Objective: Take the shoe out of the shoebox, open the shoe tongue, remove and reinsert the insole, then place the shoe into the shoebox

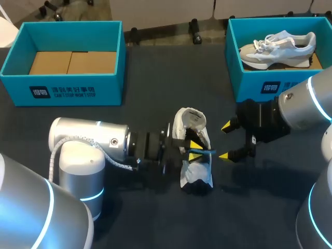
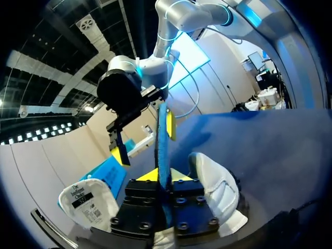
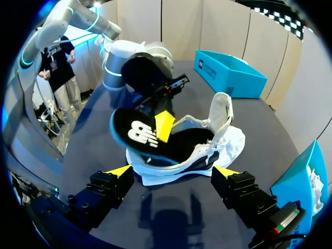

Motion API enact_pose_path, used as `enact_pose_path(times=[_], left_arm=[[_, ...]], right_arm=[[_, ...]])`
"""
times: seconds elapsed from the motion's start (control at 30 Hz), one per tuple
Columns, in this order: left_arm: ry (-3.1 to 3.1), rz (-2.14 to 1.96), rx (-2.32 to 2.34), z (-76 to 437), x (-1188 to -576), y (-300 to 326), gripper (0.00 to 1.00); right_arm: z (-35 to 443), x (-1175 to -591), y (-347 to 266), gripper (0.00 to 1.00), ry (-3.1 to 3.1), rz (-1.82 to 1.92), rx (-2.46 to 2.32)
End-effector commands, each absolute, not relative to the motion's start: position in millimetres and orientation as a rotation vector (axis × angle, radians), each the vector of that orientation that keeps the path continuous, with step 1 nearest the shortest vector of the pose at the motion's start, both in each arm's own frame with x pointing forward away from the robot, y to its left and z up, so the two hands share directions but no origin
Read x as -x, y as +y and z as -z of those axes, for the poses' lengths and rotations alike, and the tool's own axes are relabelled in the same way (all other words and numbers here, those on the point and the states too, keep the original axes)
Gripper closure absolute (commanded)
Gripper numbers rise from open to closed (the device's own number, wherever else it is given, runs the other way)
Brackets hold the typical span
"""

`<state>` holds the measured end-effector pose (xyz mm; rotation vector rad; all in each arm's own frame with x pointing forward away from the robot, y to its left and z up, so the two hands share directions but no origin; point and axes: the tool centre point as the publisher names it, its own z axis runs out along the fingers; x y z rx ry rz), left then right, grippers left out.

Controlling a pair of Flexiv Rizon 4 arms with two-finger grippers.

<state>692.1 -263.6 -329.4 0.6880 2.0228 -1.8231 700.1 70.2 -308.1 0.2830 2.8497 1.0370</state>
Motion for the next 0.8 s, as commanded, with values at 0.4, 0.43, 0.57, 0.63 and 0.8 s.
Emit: enact_pose_path(times=[0.4,0.43,0.57,0.63,0.8], left_arm=[[2.083,1.743,-0.744,347,-702,-258,1.0],[2.083,1.741,-0.745,347,-702,-258,1.0],[2.077,1.711,-0.777,346,-707,-258,1.0],[2.072,1.701,-0.785,343,-710,-257,1.0],[2.069,1.683,-0.805,341,-712,-257,1.0]], right_arm=[[308,-700,70,0.0,2.849,-1.037,-0.283],[308,-700,70,0.0,2.849,-1.037,-0.283],[308,-700,70,0.0,2.849,-1.037,-0.283],[308,-700,70,0.0,2.849,-1.037,-0.283],[308,-700,70,0.0,2.849,-1.037,-0.283]])
